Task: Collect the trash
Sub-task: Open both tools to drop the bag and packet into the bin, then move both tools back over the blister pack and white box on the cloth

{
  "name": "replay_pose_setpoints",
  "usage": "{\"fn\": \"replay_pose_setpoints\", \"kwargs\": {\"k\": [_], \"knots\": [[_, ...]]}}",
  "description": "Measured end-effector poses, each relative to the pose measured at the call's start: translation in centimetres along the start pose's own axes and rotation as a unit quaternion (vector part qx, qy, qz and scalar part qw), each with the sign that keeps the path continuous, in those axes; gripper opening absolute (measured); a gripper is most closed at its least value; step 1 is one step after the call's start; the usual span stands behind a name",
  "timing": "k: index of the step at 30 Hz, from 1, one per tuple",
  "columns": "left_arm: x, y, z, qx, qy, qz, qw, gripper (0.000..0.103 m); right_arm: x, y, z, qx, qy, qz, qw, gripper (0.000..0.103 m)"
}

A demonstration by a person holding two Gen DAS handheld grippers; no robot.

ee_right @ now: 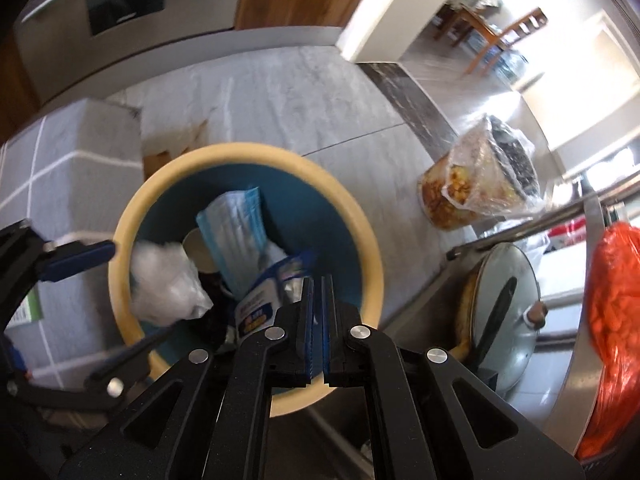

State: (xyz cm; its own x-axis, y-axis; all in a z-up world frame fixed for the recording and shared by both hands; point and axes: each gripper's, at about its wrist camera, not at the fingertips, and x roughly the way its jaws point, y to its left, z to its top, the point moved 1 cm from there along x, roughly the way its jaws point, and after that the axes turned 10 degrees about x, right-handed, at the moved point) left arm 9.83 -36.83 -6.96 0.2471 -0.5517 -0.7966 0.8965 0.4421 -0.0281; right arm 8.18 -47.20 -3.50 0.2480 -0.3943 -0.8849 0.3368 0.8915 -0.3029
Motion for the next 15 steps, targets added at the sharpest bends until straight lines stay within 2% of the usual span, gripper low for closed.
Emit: {"fn": "replay_pose_setpoints", "kwargs": {"k": [2, 6, 15], "knots": [[-0.7, 0.2, 0.0, -0.009, -0.002, 0.005, 0.9999, 0.068, -0.6, 0.0, 0.3, 0.008, -0.009, 0.008, 1.000, 0.013], [-2.5, 1.3, -0.4, -0.032, -0.012, 0.010, 0.9994, 0.071, -2.7, 0.9, 1.0, 0.013, -0.049, 0.027, 0.998, 0.032], [-8.3, 3.8, -2.3, -0.065, -0.024, 0.055, 0.9961, 0.072, -7.5, 3.8, 2.7, 0.038, -0.110, 0.081, 0.990, 0.045]]}}
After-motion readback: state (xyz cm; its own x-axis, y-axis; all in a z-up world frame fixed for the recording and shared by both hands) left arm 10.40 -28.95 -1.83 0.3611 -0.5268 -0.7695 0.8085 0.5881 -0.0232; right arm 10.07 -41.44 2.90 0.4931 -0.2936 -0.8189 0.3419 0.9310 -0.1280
